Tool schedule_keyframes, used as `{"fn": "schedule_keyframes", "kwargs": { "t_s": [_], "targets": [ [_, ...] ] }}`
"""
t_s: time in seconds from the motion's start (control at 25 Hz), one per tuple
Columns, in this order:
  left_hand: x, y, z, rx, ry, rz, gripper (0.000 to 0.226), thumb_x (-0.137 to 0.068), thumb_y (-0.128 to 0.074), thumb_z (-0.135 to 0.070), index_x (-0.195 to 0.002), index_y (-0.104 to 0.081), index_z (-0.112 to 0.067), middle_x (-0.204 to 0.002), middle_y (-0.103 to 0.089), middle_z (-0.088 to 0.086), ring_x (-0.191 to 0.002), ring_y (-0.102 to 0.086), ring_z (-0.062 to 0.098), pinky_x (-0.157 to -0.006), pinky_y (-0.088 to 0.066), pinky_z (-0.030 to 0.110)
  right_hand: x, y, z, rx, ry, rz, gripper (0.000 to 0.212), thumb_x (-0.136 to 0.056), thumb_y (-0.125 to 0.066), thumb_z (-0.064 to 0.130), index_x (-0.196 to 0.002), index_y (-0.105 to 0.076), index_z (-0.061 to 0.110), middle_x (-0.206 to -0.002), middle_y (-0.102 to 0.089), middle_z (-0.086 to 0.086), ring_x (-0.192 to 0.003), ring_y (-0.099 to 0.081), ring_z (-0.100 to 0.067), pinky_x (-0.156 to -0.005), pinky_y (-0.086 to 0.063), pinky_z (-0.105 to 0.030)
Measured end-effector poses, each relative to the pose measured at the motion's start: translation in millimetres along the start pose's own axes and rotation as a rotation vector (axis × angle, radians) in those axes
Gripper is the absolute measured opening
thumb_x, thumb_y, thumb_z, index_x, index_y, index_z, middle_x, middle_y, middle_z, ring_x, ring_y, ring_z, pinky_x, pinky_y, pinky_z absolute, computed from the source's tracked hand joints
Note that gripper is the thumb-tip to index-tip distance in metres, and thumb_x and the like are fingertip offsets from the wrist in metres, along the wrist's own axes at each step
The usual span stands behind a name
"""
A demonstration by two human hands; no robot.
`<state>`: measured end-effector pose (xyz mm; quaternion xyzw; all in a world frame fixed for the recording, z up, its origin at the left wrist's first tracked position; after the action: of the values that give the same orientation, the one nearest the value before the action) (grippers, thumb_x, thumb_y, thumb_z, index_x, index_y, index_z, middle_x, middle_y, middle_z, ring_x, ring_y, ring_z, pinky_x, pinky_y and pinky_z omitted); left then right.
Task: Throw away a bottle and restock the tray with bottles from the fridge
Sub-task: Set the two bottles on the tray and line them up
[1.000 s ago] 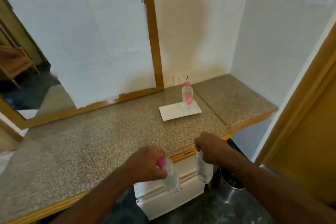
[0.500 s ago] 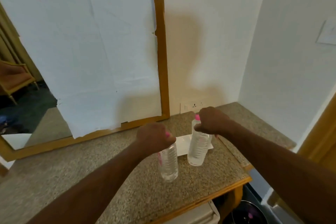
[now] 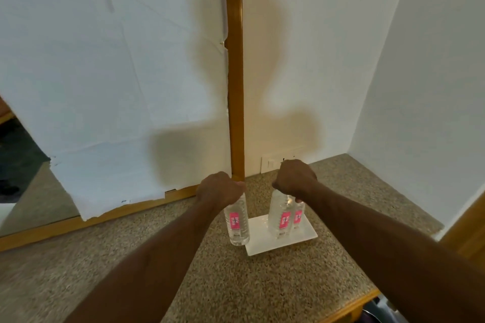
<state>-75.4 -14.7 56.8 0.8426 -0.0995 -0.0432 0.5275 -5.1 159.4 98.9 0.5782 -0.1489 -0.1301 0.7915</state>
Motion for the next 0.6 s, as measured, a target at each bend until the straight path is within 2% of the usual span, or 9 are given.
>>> {"fn": "schedule_keyframes", "kwargs": {
  "t_s": [0.12, 0.2, 0.32, 0.4, 0.6],
  "targets": [
    [-7.9, -16.8, -11.4, 0.037, -0.028, 0.009, 0.04, -0.083, -0.058, -0.053, -0.062, -0.06, -0.02, -0.065, -0.064, -0.002, -0.064, -0.064, 0.016, -0.061, -0.054, 0.03, -17.5, -14.1, -1.7, 0.0, 0.006, 0.024, 0.017, -0.085, -0.061, 0.015, -0.093, -0.066, 0.0, -0.098, -0.071, -0.018, -0.085, -0.069, -0.031, -0.075, -0.06, -0.039],
    [-12.6, -29.5, -17.5, 0.066, -0.024, 0.013, 0.041, -0.085, -0.057, -0.052, -0.065, -0.063, -0.017, -0.065, -0.064, -0.001, -0.063, -0.064, 0.016, -0.06, -0.054, 0.03, -28.4, -22.3, -4.6, -0.01, 0.011, 0.04, 0.018, -0.086, -0.061, 0.015, -0.095, -0.067, 0.001, -0.099, -0.071, -0.017, -0.086, -0.069, -0.031, -0.076, -0.06, -0.04],
    [-21.4, -47.6, -21.3, 0.068, 0.03, 0.008, 0.041, -0.085, -0.058, -0.053, -0.076, -0.069, -0.014, -0.075, -0.07, 0.003, -0.071, -0.068, 0.019, -0.064, -0.058, 0.033, -42.9, -32.0, -9.3, 0.007, 0.028, 0.057, 0.02, -0.088, -0.06, 0.018, -0.097, -0.068, 0.002, -0.1, -0.071, -0.016, -0.089, -0.069, -0.03, -0.079, -0.059, -0.038],
    [-25.1, -56.8, -22.5, 0.035, 0.06, -0.003, 0.042, -0.084, -0.058, -0.054, -0.075, -0.07, -0.015, -0.076, -0.07, 0.002, -0.071, -0.067, 0.018, -0.063, -0.057, 0.032, -49.8, -39.0, -10.4, 0.056, 0.05, 0.078, 0.022, -0.09, -0.056, 0.019, -0.097, -0.068, 0.002, -0.1, -0.072, -0.015, -0.09, -0.068, -0.028, -0.08, -0.057, -0.036],
    [-35.6, -72.6, -26.0, 0.048, 0.084, 0.007, 0.043, -0.085, -0.056, -0.049, -0.07, -0.069, -0.011, -0.069, -0.069, 0.005, -0.064, -0.066, 0.019, -0.059, -0.052, 0.029, -70.6, -54.8, -13.8, 0.038, 0.066, 0.123, 0.02, -0.09, -0.057, 0.017, -0.092, -0.069, 0.001, -0.098, -0.07, -0.014, -0.088, -0.065, -0.025, -0.069, -0.05, -0.03]
  ]
}}
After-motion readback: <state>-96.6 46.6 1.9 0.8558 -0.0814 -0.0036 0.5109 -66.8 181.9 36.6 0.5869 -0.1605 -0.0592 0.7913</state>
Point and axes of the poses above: each hand's wrist, its own x-axis away from the middle knuckle, its own y-axis out of the back of the hand, z = x × y, the point moved 3 cm from there along -x, towards the middle knuckle
